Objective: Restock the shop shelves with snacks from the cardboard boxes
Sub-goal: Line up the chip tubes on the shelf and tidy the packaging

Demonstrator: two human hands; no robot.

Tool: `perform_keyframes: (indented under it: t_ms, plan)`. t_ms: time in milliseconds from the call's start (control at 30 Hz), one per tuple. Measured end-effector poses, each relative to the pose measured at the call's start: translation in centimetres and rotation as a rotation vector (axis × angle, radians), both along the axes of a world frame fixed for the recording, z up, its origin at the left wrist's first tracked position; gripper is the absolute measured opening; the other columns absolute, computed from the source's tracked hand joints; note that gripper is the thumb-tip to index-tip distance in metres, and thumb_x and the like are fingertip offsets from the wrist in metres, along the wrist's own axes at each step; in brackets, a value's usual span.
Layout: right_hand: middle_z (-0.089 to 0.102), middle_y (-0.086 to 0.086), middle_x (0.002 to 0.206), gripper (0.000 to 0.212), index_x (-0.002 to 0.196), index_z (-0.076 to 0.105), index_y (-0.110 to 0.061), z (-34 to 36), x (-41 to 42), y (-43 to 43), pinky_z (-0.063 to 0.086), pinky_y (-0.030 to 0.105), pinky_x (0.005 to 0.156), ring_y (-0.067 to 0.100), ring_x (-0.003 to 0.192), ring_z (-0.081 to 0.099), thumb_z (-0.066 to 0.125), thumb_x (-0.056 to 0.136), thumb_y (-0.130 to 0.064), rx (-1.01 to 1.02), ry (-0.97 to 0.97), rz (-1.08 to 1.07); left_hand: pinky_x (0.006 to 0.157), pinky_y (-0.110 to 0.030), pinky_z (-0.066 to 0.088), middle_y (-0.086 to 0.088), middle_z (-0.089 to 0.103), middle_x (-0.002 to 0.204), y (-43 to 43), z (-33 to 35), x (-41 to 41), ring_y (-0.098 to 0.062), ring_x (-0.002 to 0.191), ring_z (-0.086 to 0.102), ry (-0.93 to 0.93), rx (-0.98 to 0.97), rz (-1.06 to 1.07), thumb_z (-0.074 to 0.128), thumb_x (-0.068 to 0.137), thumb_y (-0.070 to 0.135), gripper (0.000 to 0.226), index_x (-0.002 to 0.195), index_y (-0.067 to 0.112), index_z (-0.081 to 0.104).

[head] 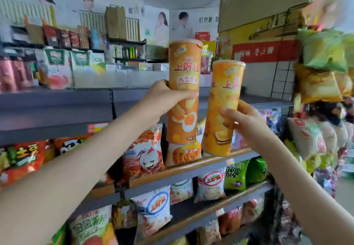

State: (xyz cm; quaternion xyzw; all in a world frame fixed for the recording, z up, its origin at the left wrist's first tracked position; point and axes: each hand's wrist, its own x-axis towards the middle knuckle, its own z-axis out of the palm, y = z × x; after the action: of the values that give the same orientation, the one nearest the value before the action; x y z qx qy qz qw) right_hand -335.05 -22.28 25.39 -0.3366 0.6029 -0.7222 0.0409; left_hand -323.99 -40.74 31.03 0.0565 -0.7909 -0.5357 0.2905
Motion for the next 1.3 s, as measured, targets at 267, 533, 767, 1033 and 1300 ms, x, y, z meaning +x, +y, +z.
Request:
perform_keyframes:
  t_ms: [267,533,767,1033,1300]
  plan:
    - [0.071,0.001,0.093,0.030,0.115,0.061,-0.009,6.2,-17.7,0.7,0.053,0.021,0.062,0.010,0.076,0.068,0.067,0.086,-0.010,-0.072,0.139,-0.025,0.064,-0.022,0.047,0.005,0.071,0.086,1.5,6.5,-16.3,-0.007,0.078,0.066,0.123,-0.045,0.050,0.082,0.071,0.025,0.024,0.087,0.024,0.064]
    - [0.070,0.006,0.109,0.046,0.121,0.056,-0.011,10.2,-37.3,-1.3,0.056,0.031,0.073,0.021,0.094,0.070,0.076,0.081,-0.020,-0.012,0.120,-0.022,0.060,-0.024,0.046,0.003,0.068,0.092,1.1,8.1,-33.4,-0.009,0.076,0.064,0.088,0.060,0.109,0.082,0.073,0.021,0.035,0.100,0.023,0.059]
    - [0.068,0.009,0.112,0.051,0.123,0.055,-0.009,9.9,-52.9,-3.0,0.056,0.027,0.065,0.022,0.093,0.070,0.078,0.079,-0.016,0.151,0.157,0.058,0.072,-0.032,0.051,-0.004,0.068,0.109,1.8,5.5,-46.8,-0.020,0.091,0.066,0.064,0.167,0.232,0.085,0.069,0.020,0.059,0.119,0.019,0.054]
    - [0.065,0.010,0.118,0.054,0.127,0.050,-0.010,9.6,-64.3,-0.7,0.056,0.034,0.073,0.026,0.101,0.066,0.077,0.079,-0.011,0.239,0.102,0.099,0.062,-0.027,0.045,-0.001,0.066,0.107,4.0,4.3,-57.2,-0.014,0.083,0.063,0.023,0.159,0.248,0.082,0.074,0.017,0.050,0.114,0.018,0.053]
    - [0.061,0.005,0.123,0.064,0.135,0.042,-0.017,7.8,-68.4,0.0,0.050,0.040,0.090,0.024,0.107,0.060,0.075,0.081,-0.011,0.334,0.071,0.077,0.074,-0.030,0.048,0.003,0.062,0.099,5.2,3.0,-63.9,-0.015,0.089,0.061,-0.044,0.067,0.235,0.082,0.074,0.021,0.037,0.086,0.032,0.048]
